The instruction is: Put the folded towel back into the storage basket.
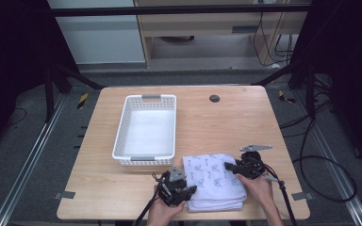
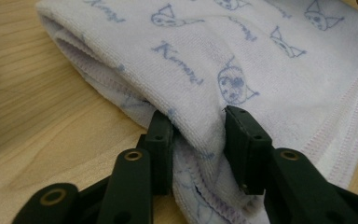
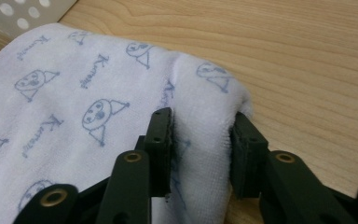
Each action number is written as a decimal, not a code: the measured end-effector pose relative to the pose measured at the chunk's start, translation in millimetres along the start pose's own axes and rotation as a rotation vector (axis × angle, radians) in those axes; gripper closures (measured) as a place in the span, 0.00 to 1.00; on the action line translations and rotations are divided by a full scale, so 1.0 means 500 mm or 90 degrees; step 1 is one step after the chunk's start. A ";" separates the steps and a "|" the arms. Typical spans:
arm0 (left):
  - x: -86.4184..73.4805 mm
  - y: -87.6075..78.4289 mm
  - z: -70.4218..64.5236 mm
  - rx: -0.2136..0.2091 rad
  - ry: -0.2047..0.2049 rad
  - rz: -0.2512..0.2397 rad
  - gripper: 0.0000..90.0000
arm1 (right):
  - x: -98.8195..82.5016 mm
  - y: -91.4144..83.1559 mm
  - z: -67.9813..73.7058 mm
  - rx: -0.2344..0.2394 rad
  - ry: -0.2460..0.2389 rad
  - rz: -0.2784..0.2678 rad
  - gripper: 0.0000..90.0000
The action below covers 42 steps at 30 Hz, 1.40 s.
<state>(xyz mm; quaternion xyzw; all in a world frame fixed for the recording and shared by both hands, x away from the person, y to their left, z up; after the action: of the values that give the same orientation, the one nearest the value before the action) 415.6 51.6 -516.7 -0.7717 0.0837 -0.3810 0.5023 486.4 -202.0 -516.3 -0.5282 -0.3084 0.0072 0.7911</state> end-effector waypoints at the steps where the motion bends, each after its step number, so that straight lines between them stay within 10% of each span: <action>1: 0.000 0.000 -0.002 0.002 0.002 -0.002 0.72 | 0.001 0.000 0.001 -0.002 -0.001 0.000 0.74; 42: 0.026 -0.098 -0.015 -0.004 0.037 -0.079 0.80 | 0.027 -0.101 0.050 -0.004 -0.035 -0.104 0.80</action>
<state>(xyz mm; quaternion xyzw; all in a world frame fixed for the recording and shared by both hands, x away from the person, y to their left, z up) 407.1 63.0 -467.4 -0.7656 0.0512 -0.4332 0.4728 468.9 -199.0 -461.2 -0.5034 -0.3722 -0.0436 0.7786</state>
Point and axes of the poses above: each handheld gripper's, and its own axes: y roughly forward along the jaws, x roughly out of its top, z roughly to its left, the point moved 3 cm from there along y, roughly forward along the jaws, and after that the axes turned 15 degrees about z, right-handed, at the moved point
